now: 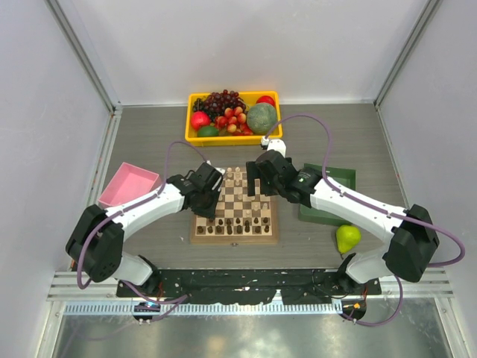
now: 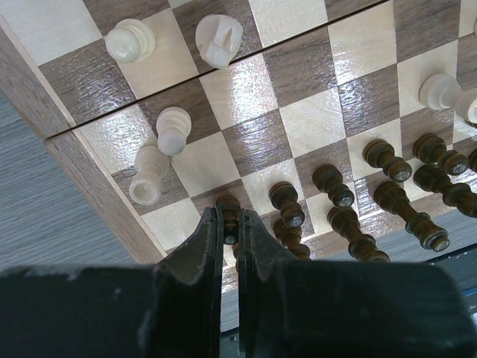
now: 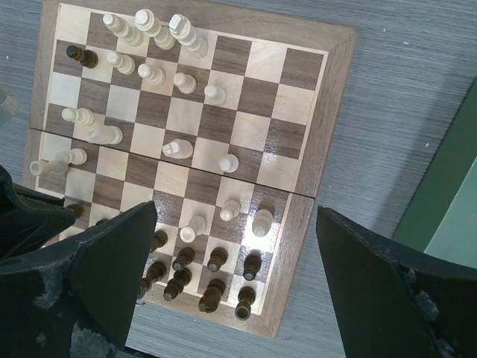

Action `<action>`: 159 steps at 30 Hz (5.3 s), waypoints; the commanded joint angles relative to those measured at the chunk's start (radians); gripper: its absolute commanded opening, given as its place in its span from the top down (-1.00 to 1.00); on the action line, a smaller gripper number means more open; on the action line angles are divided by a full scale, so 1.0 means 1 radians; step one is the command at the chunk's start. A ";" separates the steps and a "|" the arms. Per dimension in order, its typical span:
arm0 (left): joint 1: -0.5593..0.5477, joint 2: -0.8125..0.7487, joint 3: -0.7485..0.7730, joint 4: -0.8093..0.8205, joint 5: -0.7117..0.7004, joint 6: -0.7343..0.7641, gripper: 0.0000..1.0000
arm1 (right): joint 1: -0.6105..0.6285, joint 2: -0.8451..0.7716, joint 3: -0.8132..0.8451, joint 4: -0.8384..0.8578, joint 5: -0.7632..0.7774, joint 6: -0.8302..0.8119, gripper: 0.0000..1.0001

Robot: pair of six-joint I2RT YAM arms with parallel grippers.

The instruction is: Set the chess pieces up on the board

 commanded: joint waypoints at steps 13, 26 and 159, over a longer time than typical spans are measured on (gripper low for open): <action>-0.011 0.011 -0.007 0.023 -0.031 -0.012 0.80 | -0.002 0.000 0.017 0.023 0.013 0.016 -0.89; -0.017 -0.001 0.002 0.024 -0.027 -0.012 0.53 | -0.003 0.004 0.017 0.023 0.013 0.019 -0.89; 0.242 0.419 0.455 0.003 -0.001 0.192 0.77 | -0.005 -0.046 -0.008 0.006 0.035 0.018 -0.90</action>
